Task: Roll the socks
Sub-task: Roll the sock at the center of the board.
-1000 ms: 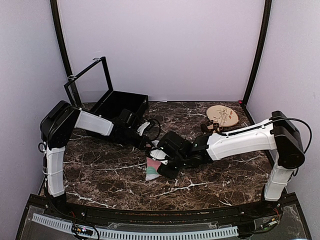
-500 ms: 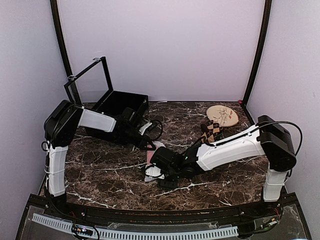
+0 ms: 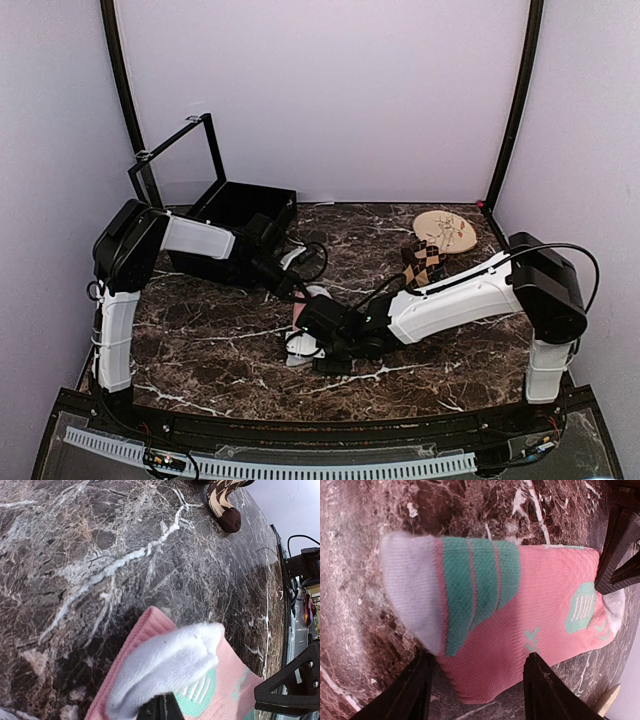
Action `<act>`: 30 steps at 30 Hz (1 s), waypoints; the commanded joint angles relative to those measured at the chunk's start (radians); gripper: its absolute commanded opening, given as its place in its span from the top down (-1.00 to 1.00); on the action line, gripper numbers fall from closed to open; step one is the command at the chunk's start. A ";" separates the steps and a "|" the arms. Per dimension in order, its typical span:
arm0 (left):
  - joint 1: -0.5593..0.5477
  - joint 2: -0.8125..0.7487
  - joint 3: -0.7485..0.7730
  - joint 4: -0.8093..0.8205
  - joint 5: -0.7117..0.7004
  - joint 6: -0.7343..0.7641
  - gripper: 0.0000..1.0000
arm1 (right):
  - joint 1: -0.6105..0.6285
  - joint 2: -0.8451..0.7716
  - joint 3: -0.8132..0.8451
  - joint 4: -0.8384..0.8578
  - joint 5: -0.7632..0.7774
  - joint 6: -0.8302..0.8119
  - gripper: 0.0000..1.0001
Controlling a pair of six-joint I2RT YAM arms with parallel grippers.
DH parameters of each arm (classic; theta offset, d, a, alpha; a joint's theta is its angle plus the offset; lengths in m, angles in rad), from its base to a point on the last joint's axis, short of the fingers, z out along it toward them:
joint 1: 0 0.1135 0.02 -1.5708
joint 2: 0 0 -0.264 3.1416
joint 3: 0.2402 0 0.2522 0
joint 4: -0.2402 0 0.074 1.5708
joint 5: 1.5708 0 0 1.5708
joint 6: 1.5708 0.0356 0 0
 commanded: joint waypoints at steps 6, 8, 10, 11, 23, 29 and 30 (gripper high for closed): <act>0.018 0.015 0.018 -0.093 0.041 0.044 1.00 | -0.009 0.071 0.023 -0.043 -0.039 -0.062 0.41; 0.021 0.016 0.021 -0.093 0.042 0.041 1.00 | -0.009 0.068 0.027 -0.052 -0.053 -0.054 0.52; 0.023 0.017 0.023 -0.091 0.046 0.039 1.00 | -0.009 0.063 0.023 -0.053 -0.060 -0.044 0.54; 0.023 0.018 0.023 -0.090 0.048 0.038 1.00 | -0.008 0.061 0.020 -0.051 -0.061 -0.040 0.54; 0.027 0.018 0.031 -0.087 0.061 -0.002 1.00 | -0.028 0.041 0.039 -0.063 -0.144 0.009 0.79; 0.027 -0.059 -0.035 -0.010 0.073 -0.060 0.77 | -0.069 0.028 0.067 -0.098 -0.258 0.067 0.84; 0.028 -0.075 -0.046 0.006 0.071 -0.072 0.69 | -0.075 0.026 0.073 -0.104 -0.282 0.073 0.84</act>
